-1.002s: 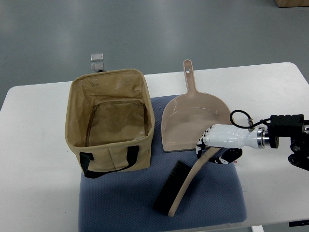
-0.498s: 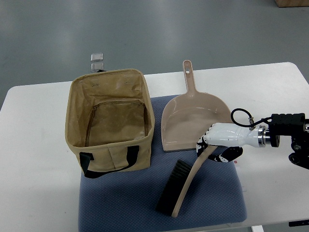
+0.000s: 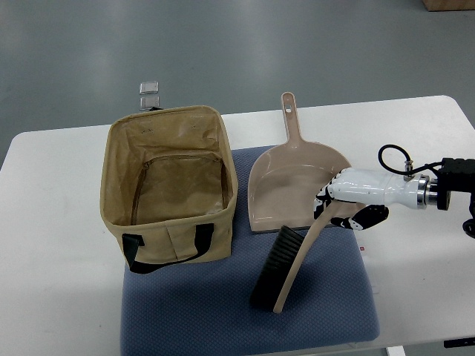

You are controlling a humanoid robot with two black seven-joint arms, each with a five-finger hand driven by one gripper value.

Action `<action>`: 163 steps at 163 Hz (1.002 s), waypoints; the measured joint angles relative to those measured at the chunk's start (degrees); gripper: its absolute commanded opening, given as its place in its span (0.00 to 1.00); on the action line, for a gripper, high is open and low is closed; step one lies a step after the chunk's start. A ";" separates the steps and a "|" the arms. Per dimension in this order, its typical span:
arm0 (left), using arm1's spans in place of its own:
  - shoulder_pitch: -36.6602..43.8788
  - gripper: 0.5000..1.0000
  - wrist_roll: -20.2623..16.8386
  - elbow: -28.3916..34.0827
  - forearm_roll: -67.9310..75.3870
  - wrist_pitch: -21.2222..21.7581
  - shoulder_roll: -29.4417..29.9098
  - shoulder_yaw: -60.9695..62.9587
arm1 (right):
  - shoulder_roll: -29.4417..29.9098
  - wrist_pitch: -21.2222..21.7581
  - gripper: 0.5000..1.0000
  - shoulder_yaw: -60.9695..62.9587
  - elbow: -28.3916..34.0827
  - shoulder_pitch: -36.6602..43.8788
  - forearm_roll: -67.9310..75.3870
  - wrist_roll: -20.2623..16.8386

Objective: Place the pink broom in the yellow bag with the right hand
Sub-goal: 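Lift the brush by its handle with the right hand, then carry the brush over the tan bag and lower it inside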

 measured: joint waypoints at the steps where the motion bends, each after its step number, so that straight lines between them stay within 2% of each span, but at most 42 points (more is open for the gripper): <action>1: 0.00 1.00 0.00 0.00 0.00 0.00 0.00 0.00 | -0.09 -0.02 0.04 0.02 0.00 0.01 0.16 0.05; 52: 0.00 1.00 0.00 0.00 0.00 0.00 0.00 0.00 | -5.76 -1.21 0.04 0.71 0.00 0.84 7.36 2.07; 92: 0.00 1.00 0.00 0.00 0.00 0.00 0.00 0.00 | -10.11 -0.37 0.04 2.83 -0.10 4.04 11.96 2.89; 132: 0.00 1.00 0.00 0.00 0.00 -0.02 0.00 -0.04 | -13.01 4.95 0.05 5.39 -1.35 11.96 16.83 2.91; 163: 0.00 1.00 0.00 0.00 0.00 -0.02 0.00 -0.06 | -12.38 12.03 0.05 11.81 -6.06 18.39 18.45 2.54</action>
